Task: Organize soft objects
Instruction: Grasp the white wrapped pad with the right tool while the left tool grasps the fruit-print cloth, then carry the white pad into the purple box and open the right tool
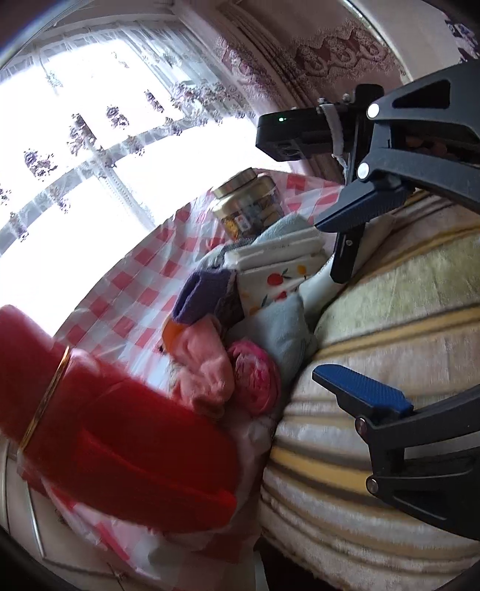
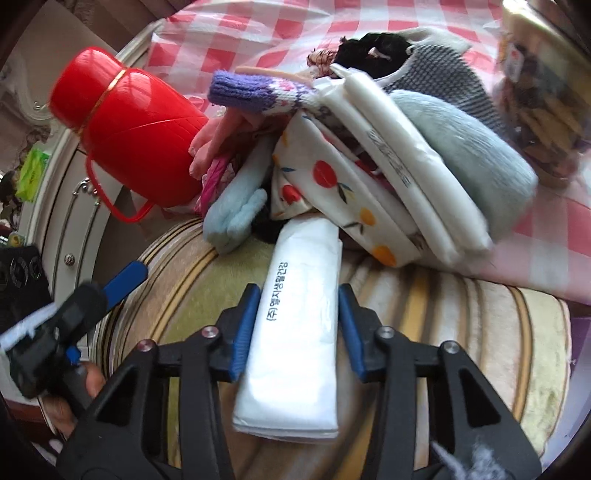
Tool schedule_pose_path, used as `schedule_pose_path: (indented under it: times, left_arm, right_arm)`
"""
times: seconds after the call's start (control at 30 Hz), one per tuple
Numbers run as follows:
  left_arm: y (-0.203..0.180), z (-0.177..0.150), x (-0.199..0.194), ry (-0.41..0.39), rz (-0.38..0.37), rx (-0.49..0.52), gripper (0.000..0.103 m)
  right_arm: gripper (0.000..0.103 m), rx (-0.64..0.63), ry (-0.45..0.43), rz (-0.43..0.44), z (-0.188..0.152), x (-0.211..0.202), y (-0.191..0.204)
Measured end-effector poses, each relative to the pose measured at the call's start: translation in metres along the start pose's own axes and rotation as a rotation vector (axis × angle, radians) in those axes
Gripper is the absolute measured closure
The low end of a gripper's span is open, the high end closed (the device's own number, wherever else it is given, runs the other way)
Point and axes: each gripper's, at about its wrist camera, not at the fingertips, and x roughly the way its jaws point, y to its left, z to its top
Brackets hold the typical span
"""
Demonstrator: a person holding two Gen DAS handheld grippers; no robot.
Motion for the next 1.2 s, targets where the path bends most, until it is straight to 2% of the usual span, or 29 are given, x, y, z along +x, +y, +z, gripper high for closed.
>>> schedule_pose_path:
  times: [0.13,0.23,0.33,0.37,0.4,0.5,0.6,0.73,0.77,0.83,0.9,1.03,1.2]
  left_arm:
    - [-0.018,0.0,0.025,0.073,-0.072,-0.015,0.03]
    - [-0.031,0.002,0.049,0.125,-0.081,-0.013,0.033]
    - [-0.035,0.008,0.073,0.182,-0.109,-0.07,0.033]
    - [-0.035,0.01,0.081,0.2,-0.091,-0.08,0.033]
    - [-0.034,0.012,0.092,0.226,-0.031,-0.093,0.033]
    - [-0.034,0.018,0.107,0.258,0.043,-0.095,0.032]
    - [-0.032,0.023,0.122,0.285,0.054,-0.121,0.032]
    - [-0.031,0.028,0.148,0.323,0.116,-0.136,0.033]
    - [-0.031,0.028,0.154,0.334,0.126,-0.129,0.035]
    - [-0.033,0.028,0.165,0.361,0.15,-0.12,0.074]
    - [-0.033,0.022,0.168,0.382,0.137,-0.112,0.076]
    - [-0.037,0.011,0.157,0.372,0.109,-0.088,0.089]
    - [-0.049,0.0,0.14,0.361,0.076,-0.071,0.094]
  right_arm:
    - [0.057,-0.009,-0.032,0.012,-0.017,-0.02,-0.013]
    - [0.057,-0.002,-0.05,0.019,-0.03,-0.034,-0.024]
    - [0.058,0.01,-0.064,0.022,-0.043,-0.05,-0.034]
    - [0.058,0.013,-0.069,0.019,-0.046,-0.054,-0.037]
    - [0.058,0.015,-0.077,0.017,-0.05,-0.061,-0.041]
    - [0.058,0.02,-0.092,0.023,-0.061,-0.078,-0.051]
    - [0.058,0.035,-0.114,0.019,-0.071,-0.094,-0.064]
    - [0.058,0.082,-0.151,0.003,-0.089,-0.115,-0.09]
    - [0.058,0.092,-0.161,-0.004,-0.093,-0.121,-0.097]
    - [0.058,0.123,-0.187,-0.035,-0.106,-0.139,-0.12]
    - [0.058,0.157,-0.207,-0.091,-0.118,-0.152,-0.145]
    - [0.058,0.247,-0.218,-0.256,-0.148,-0.178,-0.211]
    - [0.058,0.334,-0.147,-0.457,-0.181,-0.184,-0.293]
